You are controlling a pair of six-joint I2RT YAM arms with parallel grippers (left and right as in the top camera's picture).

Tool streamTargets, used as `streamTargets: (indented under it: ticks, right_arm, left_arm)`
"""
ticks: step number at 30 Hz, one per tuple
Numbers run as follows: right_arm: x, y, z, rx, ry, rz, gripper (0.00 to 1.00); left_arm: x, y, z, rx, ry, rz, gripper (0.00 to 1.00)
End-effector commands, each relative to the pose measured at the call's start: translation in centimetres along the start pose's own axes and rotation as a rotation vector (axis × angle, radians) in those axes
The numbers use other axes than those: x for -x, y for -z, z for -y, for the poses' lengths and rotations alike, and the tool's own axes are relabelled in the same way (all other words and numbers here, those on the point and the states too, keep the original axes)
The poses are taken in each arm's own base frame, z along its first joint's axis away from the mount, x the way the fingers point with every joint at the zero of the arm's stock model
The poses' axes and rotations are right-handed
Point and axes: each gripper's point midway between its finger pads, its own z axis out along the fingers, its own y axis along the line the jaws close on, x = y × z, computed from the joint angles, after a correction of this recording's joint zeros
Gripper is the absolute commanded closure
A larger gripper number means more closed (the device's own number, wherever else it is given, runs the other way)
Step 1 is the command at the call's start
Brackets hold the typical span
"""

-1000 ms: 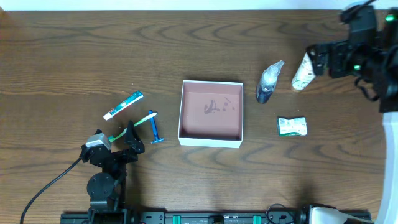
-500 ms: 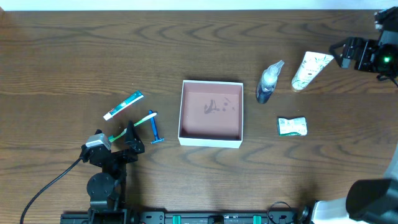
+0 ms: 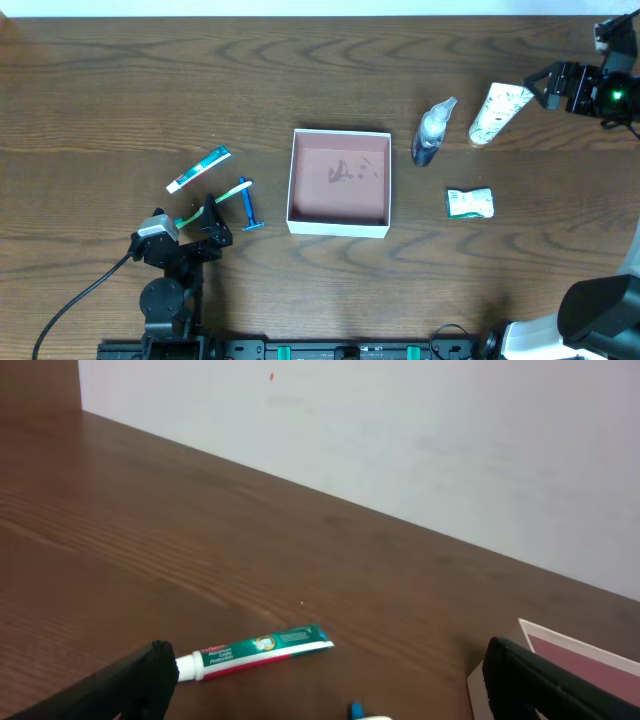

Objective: Pack container
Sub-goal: 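Move the right gripper up to the white Pantene tube and grasp it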

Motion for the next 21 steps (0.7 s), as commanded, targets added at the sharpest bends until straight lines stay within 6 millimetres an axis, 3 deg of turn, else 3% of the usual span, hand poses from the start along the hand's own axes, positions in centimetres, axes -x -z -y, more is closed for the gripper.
streamTargets:
  ticks: [1,8,21]
  right_arm:
    - [1.1,0.6,1.2,-0.075,0.067,0.04,0.05]
    - [2.1,-2.3,0.7,-0.051,0.236,0.04,0.05]
    - [0.2,-10.5,2.2,0.047,0.374,-0.075,0.04]
  left_arm:
    - [-1.7,-0.1,-0.8,0.028,-0.019,-0.046,0.02]
    - [-1.7,-0.1,-0.8,0.028,-0.019,-0.046,0.02]
    - [-1.7,-0.1,-0.8,0.028,-0.019,-0.047,0.02]
